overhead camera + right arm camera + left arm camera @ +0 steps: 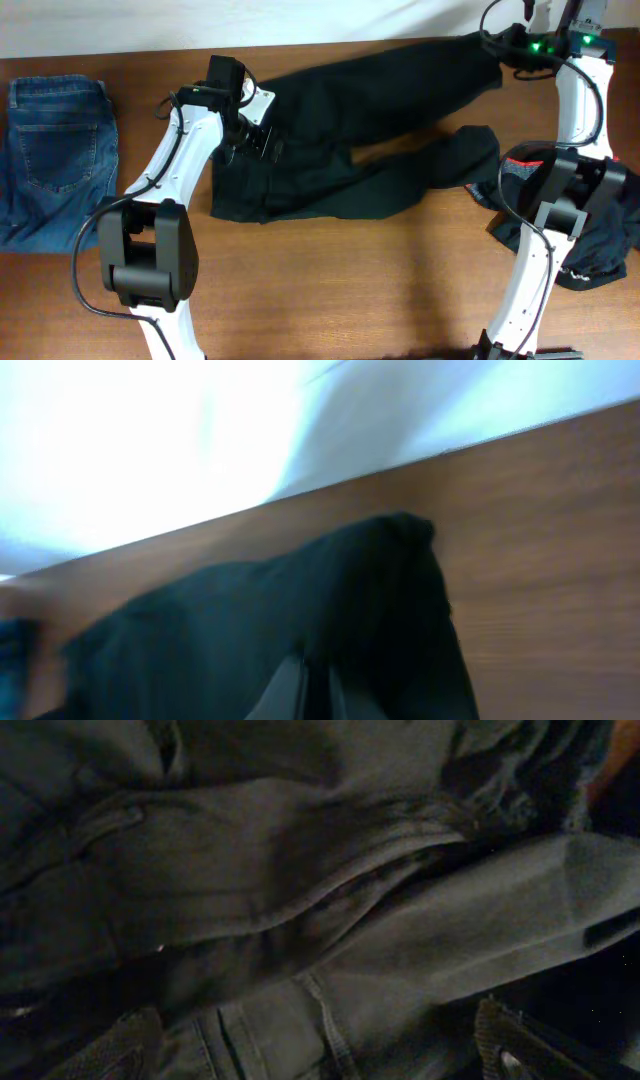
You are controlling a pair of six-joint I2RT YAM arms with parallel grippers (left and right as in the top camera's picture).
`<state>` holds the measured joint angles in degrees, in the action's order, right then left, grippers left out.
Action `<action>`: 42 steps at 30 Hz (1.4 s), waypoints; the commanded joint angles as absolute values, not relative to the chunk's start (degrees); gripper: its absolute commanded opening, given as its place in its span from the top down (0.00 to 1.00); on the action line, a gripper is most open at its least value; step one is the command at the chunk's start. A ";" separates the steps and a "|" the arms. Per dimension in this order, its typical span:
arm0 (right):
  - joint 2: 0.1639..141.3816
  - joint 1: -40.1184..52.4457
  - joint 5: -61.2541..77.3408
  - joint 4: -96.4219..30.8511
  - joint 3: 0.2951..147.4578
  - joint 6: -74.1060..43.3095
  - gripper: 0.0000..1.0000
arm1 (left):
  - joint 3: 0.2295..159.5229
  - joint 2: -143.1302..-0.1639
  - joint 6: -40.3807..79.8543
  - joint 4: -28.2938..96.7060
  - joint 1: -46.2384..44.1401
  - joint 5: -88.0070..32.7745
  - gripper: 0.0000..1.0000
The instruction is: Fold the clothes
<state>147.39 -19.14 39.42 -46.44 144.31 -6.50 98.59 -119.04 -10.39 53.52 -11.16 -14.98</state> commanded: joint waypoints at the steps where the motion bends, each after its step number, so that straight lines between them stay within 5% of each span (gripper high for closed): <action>1: 146.98 -19.05 27.73 -43.64 145.40 -2.83 0.01 | 99.26 -119.26 -9.89 53.63 -11.09 -15.27 0.01; 10: 143.83 -20.78 32.77 -49.28 146.80 -8.21 0.01 | 99.94 -119.24 -9.91 54.92 -10.79 -12.14 0.01; 28: 137.08 -15.33 19.79 -95.33 169.38 -0.58 0.02 | 128.40 -119.24 -8.34 77.25 -10.04 -12.21 0.01; 42: 114.32 -9.04 8.75 -97.34 162.93 -1.10 0.01 | 142.71 -117.10 -2.87 96.71 -10.07 -11.57 0.01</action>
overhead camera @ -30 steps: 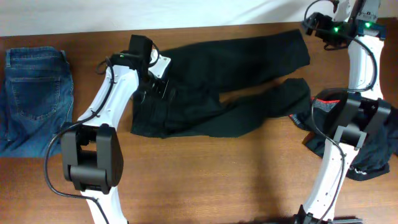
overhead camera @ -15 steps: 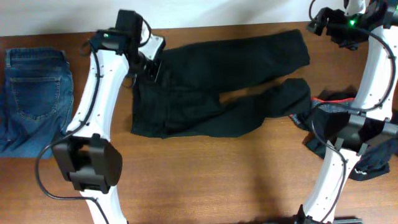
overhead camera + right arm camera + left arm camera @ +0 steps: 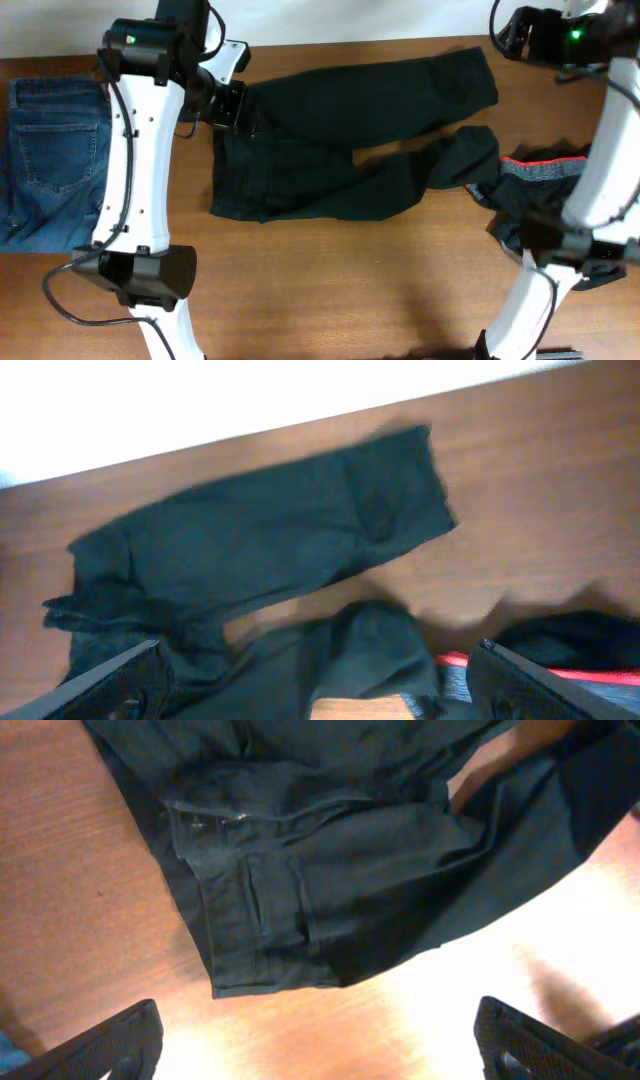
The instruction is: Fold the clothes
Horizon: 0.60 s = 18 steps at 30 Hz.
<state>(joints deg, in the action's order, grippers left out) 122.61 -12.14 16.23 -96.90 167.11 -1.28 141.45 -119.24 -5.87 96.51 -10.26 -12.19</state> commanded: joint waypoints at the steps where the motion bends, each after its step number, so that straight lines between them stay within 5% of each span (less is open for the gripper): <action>1: 112.49 -8.32 7.46 -97.34 160.77 -1.10 0.01 | 142.71 -116.53 -1.93 96.68 -10.07 -10.55 0.01; 11: 92.71 -6.76 5.45 -97.23 120.66 -4.95 0.01 | 139.13 -105.03 4.91 96.68 -11.14 -1.06 0.01; 18: 91.98 -6.81 5.91 -91.33 107.33 -4.95 0.01 | 121.82 -103.59 10.46 92.07 -12.99 4.56 0.01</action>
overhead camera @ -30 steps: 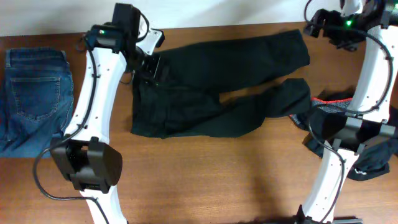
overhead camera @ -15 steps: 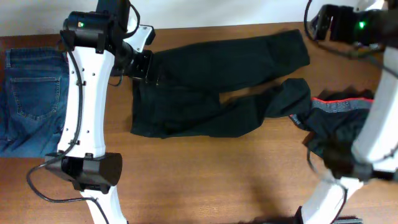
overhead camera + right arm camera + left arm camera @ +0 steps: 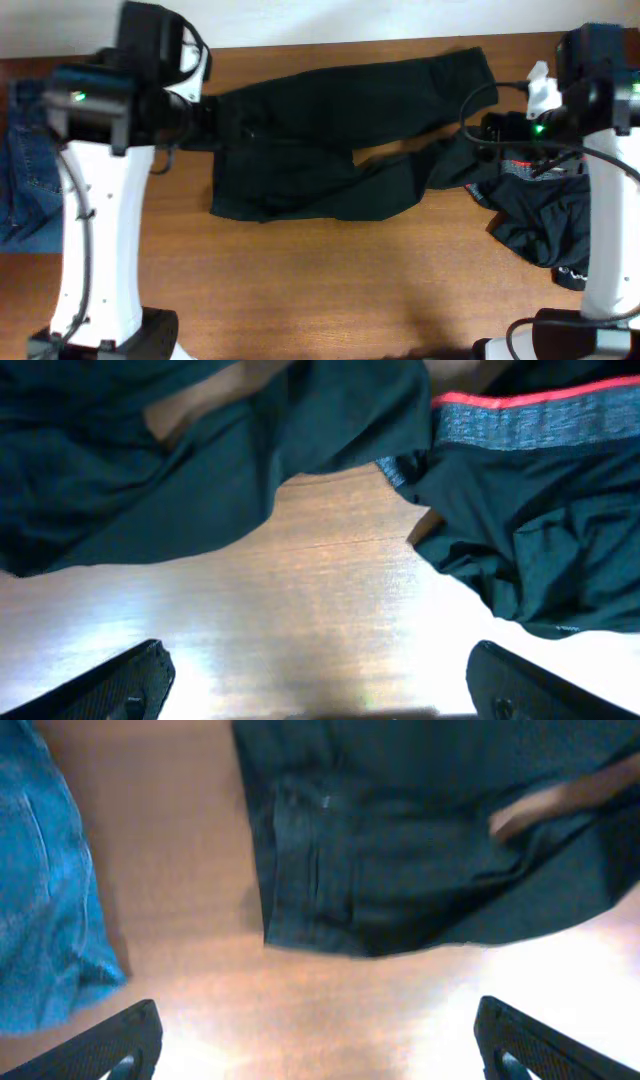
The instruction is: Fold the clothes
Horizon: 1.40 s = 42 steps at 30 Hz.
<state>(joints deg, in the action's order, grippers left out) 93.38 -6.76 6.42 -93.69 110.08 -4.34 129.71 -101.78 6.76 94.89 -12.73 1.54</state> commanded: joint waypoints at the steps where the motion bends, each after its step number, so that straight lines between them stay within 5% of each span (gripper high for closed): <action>1: 91.98 -6.81 6.72 -89.86 106.24 -4.93 0.01 | 115.79 -102.91 11.42 88.12 -12.97 4.54 0.01; 10: 92.09 -6.74 8.82 -86.80 104.62 -4.73 0.01 | 85.93 -100.68 14.37 68.20 -8.69 3.73 0.01; 22: 92.09 -6.70 8.86 -86.96 104.22 -4.75 0.01 | 71.59 -100.71 -5.06 50.63 0.91 -24.67 0.01; 42: 92.09 -6.70 9.67 -86.96 104.05 -4.73 0.01 | 65.19 -100.82 -5.67 42.41 0.82 -18.57 0.01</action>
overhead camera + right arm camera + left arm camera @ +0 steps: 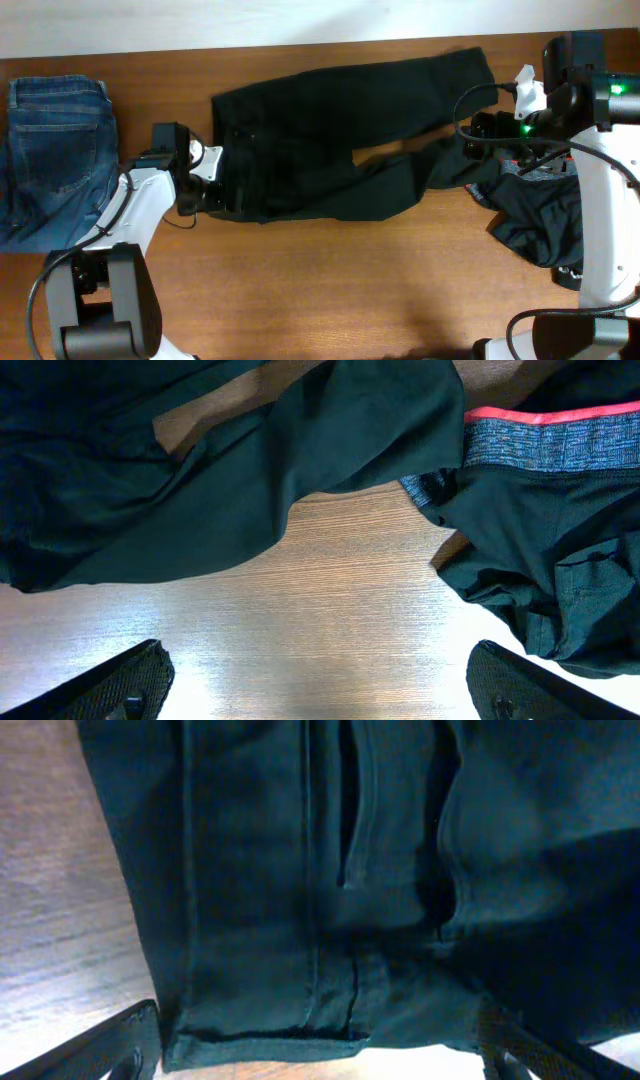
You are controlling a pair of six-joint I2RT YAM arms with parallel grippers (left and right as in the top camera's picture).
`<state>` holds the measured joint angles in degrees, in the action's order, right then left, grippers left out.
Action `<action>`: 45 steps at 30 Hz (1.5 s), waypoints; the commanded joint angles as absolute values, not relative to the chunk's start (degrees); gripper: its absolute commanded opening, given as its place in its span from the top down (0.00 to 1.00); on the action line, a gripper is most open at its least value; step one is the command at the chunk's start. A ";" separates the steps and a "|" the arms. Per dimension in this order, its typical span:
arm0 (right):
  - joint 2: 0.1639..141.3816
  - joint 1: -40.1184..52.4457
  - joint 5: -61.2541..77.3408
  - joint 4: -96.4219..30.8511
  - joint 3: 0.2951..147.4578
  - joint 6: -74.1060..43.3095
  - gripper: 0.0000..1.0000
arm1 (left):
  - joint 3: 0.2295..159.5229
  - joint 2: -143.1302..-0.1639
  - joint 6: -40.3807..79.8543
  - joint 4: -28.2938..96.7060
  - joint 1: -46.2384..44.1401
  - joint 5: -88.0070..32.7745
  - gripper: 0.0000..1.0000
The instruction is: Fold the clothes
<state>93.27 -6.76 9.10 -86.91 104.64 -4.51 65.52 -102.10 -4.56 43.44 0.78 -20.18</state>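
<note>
Black trousers (330,130) lie spread across the table, waistband to the left and both legs running right. My left gripper (210,186) is low at the waistband's front left corner. In the left wrist view the waistband corner (270,1020) lies between the wide-open fingers of that gripper (320,1055). My right gripper (478,128) hovers open by the end of the front leg (350,430). In the right wrist view only bare wood shows between the fingers of the gripper (320,690).
Folded blue jeans (55,150) lie at the table's left end. A crumpled black garment with a red and grey band (545,215), seen again as the band (540,430), lies at the right, touching the front trouser leg. Bare brown table (330,290) runs along the front.
My left gripper was high above the waistband, with the blue jeans in its view. It is now low at the waistband's front left corner, still open. The right gripper has barely shifted.
First my left gripper was low on the trousers' waist and my right gripper was closed on the back leg's end at the far right. Then both were open and raised, with that leg laid flat. Then both were higher up. Now the left is down at the waistband corner.
</note>
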 commanded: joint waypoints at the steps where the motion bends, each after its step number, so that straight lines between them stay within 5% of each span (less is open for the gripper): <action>1: 92.09 -6.70 9.67 -86.96 104.03 -4.73 0.01 | 65.19 -100.82 -5.67 42.04 0.82 -17.04 0.01; 19: 92.09 -6.70 9.67 -86.89 104.03 -4.71 0.01 | 61.78 -100.82 -5.65 39.42 0.64 -20.25 0.11; 26: 92.09 -6.70 9.67 -86.94 104.03 -4.71 0.01 | 61.80 -100.79 -4.91 39.51 1.17 -21.15 0.99; 35: 92.38 -6.70 9.67 -86.89 103.81 -4.73 0.01 | 62.08 -88.55 -0.84 45.01 16.97 -16.71 1.00; 45: 92.40 -6.72 20.29 -76.29 89.06 0.67 0.05 | 62.06 -84.95 -0.84 44.58 18.02 -16.69 0.98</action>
<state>93.14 -6.76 11.99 -79.48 94.37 -3.79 62.02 -85.62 -1.67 44.77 18.02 -17.06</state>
